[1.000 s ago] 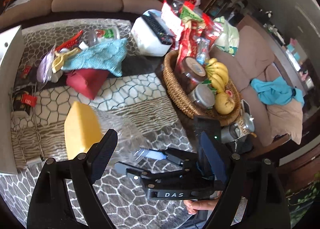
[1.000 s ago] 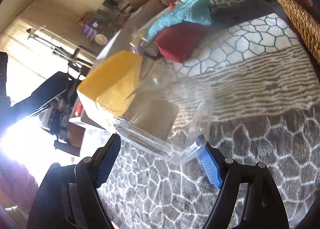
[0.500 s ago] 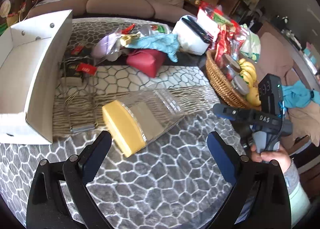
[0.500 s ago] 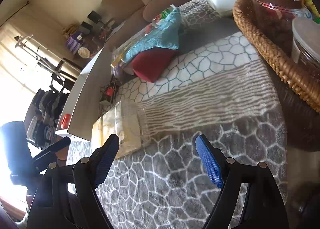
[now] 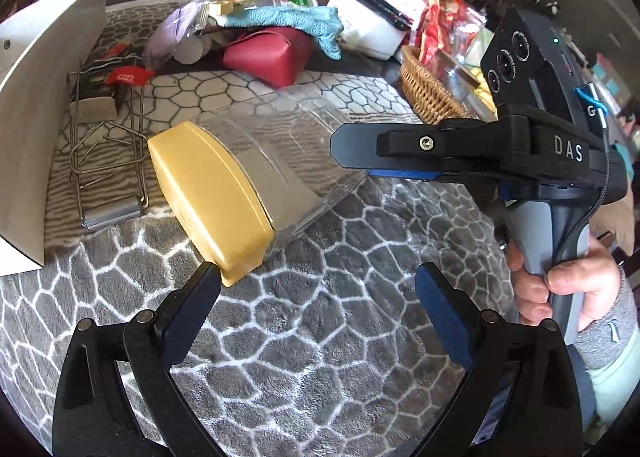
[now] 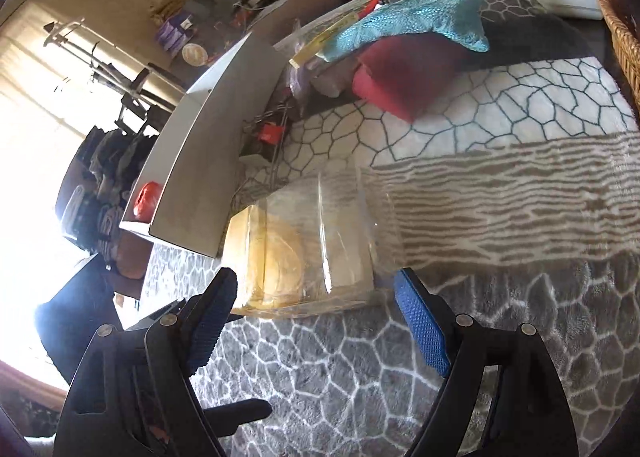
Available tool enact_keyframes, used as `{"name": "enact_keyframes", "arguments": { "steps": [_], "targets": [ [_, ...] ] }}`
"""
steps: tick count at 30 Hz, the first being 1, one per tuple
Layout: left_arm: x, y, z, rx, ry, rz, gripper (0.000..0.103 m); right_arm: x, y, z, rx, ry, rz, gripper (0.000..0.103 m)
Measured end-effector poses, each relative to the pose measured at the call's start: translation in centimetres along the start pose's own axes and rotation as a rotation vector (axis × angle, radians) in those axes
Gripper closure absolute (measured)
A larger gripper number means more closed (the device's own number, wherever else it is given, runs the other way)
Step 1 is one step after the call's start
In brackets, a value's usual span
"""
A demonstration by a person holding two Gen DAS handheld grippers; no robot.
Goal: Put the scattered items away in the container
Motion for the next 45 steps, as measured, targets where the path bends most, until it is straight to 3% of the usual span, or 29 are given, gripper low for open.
{"name": "enact_keyframes", "arguments": {
  "steps": [2,4,5,7,8,10,15,18,21,25,28,29,32,34,37,41,45],
  "targets": [
    [0.0,0.0,-0.7,-0.012,0.002,0.003,0.006,-0.2,-0.5,-0.3,0.013,0.003,-0.023,0.013],
    [0.0,0.3,-2.0,-0.089,0.006,0.011,0.006,-0.6,-0.9,-1.2,0.073,0.012,-0.027,0.012],
    [0.1,0.9,-3.0,-0.126,0.018,0.026,0.006,-0.8,-1.1,-2.0,0.134,0.022,-0.030,0.012],
    [0.7,2.4,-5.3,-0.122,0.061,0.072,0.006,-1.2,-2.4,-3.7,0.281,0.053,-0.055,0.012],
    [1.2,3.0,-6.2,-0.092,0.084,0.090,0.006,-1.4,-3.2,-4.6,0.281,0.083,-0.083,0.012],
    [2.5,3.4,-7.4,-0.036,0.111,0.092,0.005,-1.4,-3.8,-6.0,0.186,0.143,-0.109,0.012],
    [3.1,-1.0,-6.0,-0.007,0.086,-0.078,0.005,-0.5,0.3,-5.6,0.126,0.143,0.070,0.012],
    [1.6,-4.2,-3.3,-0.085,0.030,-0.197,0.005,-0.5,2.6,-4.1,0.128,0.097,0.150,0.012],
    [0.1,-4.9,-1.3,-0.178,0.013,-0.233,0.005,-0.3,3.5,-2.9,0.198,0.081,0.183,0.012],
    [0.5,-2.0,0.0,-0.265,0.005,-0.178,0.002,0.3,3.3,-1.8,0.266,0.052,0.189,0.012],
    [1.5,2.3,0.1,-0.325,-0.011,-0.064,0.001,0.5,3.4,-1.9,0.208,0.059,0.195,0.008],
    [1.8,3.8,0.1,-0.325,-0.017,-0.014,0.001,0.4,3.6,-2.1,0.210,0.060,0.200,0.008],
    [2.0,6.8,-1.3,-0.206,0.033,0.118,0.001,0.0,4.8,-3.2,0.158,0.081,0.229,0.008],
    [1.8,6.4,-2.4,-0.137,0.081,0.138,0.001,-0.6,5.8,-4.1,0.112,0.086,0.240,0.008],
    [1.5,2.8,-3.3,-0.069,0.116,0.090,0.001,-1.9,6.9,-4.2,0.165,0.063,0.253,0.008],
    [2.1,-1.9,-1.6,-0.053,0.070,0.052,0.001,-3.1,6.7,-2.9,0.245,0.001,0.238,0.008],
    [2.2,-1.3,0.6,-0.080,0.005,0.129,0.001,-2.9,5.2,-1.5,0.311,-0.045,0.215,0.008]
  ]
}}
Point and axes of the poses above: each gripper's, at about its wrist camera, not at the fingertips, and z roughly the way its jaws point, y to its right, x to its top, the point moved 4 cm from there along z, roughly the way its jaws point, and after that the axes turned 14 degrees about -y, right-handed, at the moved point
